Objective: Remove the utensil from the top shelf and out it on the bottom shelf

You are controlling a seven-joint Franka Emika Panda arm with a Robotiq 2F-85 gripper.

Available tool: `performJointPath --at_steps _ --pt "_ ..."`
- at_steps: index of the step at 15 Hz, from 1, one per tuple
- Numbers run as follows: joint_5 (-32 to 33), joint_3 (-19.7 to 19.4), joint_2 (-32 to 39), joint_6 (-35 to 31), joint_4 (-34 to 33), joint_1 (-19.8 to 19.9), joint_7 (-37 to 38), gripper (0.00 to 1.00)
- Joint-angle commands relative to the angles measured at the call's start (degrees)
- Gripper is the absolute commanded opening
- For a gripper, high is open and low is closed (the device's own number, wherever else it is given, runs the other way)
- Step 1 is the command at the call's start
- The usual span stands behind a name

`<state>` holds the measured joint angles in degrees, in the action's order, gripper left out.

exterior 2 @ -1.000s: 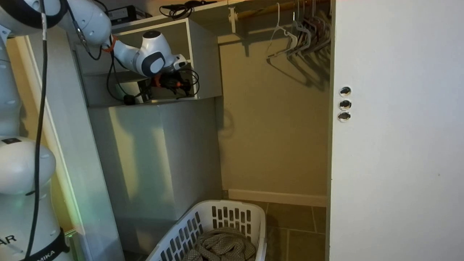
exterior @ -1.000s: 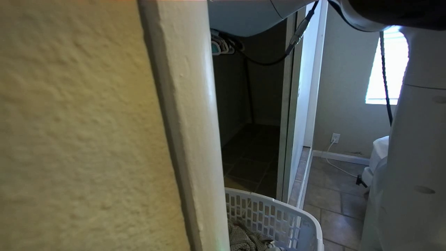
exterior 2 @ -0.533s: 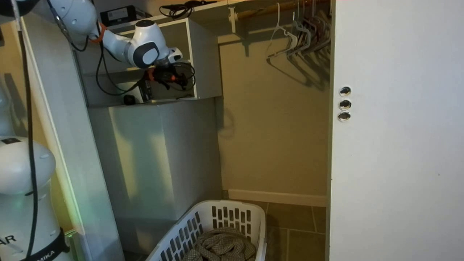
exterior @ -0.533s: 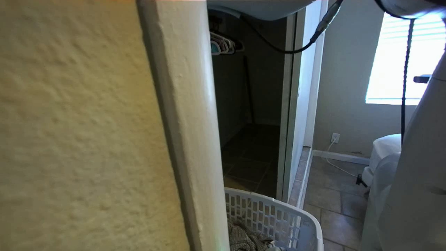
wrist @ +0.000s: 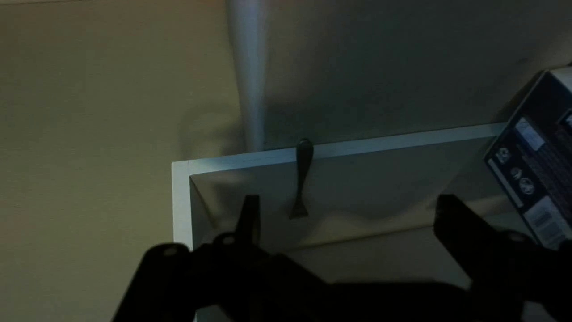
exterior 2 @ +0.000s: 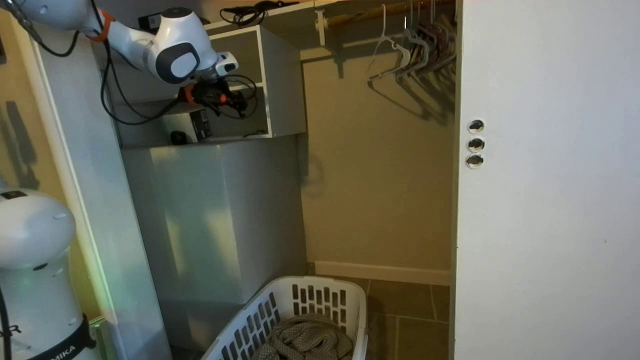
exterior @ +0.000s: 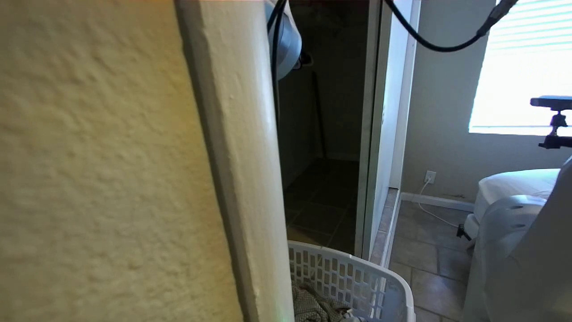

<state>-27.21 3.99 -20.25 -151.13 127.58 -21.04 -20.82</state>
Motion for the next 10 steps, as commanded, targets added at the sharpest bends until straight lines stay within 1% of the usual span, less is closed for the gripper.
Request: performJointPath --at_steps 1,5,6,7,10 --pt "-3.7 -3.1 -7.3 1.9 5.3 -3.0 -4.8 1.00" --pt "-3.6 -5.9 -12.4 3.7 8.2 -5.3 -7.1 1.00" --pt "-4.6 -7.3 -13.6 3.9 8.8 -7.0 -9.7 1.00" --pt "-1.5 -5.2 -10.2 3.1 6.4 -4.5 -5.2 1.00" --pt "-2.1 -6.8 -12.5 3.6 7.7 -6.3 -7.0 1.00"
